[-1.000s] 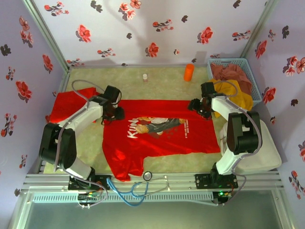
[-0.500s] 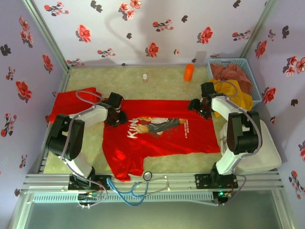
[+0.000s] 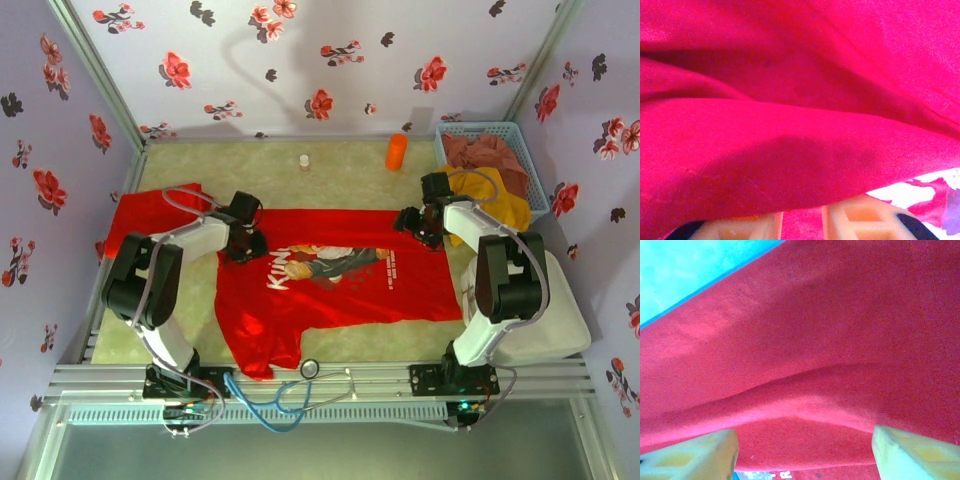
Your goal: Fold and stack the t-shirts
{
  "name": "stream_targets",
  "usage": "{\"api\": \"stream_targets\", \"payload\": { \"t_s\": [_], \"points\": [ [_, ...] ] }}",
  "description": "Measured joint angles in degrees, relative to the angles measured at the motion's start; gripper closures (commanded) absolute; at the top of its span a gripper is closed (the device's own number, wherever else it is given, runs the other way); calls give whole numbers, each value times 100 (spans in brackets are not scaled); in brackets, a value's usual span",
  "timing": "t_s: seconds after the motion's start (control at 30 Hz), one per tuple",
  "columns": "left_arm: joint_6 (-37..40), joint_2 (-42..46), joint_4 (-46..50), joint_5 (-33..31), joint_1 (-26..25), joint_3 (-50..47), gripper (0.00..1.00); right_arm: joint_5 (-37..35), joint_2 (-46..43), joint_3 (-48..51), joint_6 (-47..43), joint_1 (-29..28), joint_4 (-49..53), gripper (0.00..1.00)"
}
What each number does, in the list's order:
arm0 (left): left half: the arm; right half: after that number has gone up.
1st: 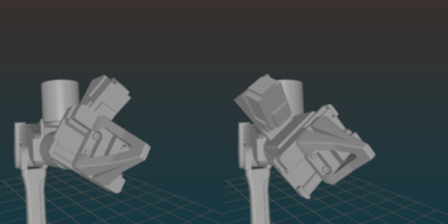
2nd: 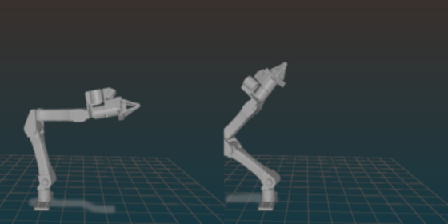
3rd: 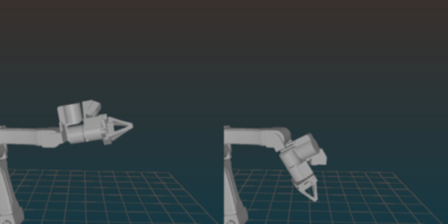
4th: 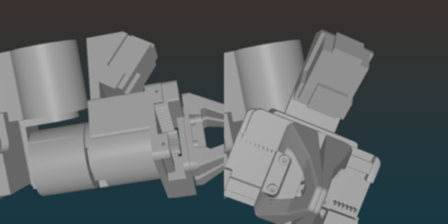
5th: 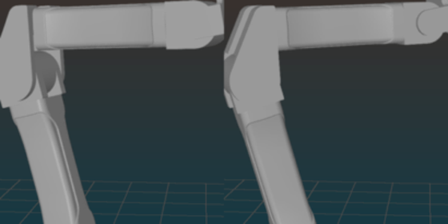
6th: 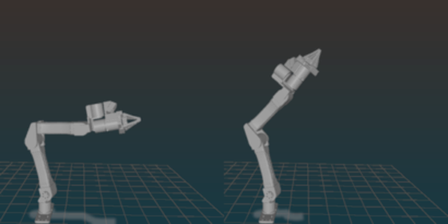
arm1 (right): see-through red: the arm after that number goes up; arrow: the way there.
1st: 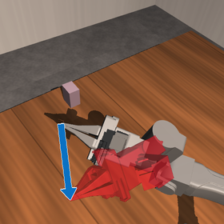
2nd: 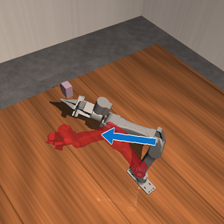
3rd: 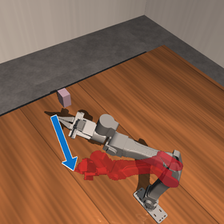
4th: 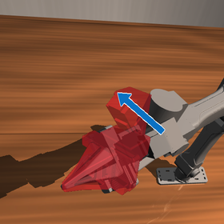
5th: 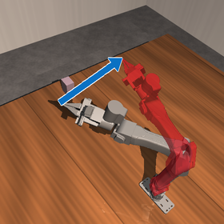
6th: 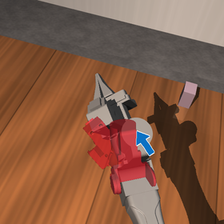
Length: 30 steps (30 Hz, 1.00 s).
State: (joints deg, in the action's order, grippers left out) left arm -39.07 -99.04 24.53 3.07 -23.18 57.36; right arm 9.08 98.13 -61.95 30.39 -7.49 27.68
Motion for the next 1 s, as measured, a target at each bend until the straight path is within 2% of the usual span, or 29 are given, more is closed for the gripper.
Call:
{"api": "stream_targets", "payload": {
  "t_s": [0.1,0.27,0.47,0.73,1.0],
  "points": [
    [2,-46,7,-7,0,48,82,0,9,4,0,0,0,29],
    [28,-46,31,-7,0,68,100,0,13,4,0,0,0,29],
    [-35,-9,205,-7,-103,131,100,-2,13,4,0,0,0,29],
    [-603,463,476,-7,-684,131,100,0,24,4,2,0,-13,29],
    [-1165,527,793,-92,-1296,291,100,0,24,9,2,0,-39,30]
  ]
}}
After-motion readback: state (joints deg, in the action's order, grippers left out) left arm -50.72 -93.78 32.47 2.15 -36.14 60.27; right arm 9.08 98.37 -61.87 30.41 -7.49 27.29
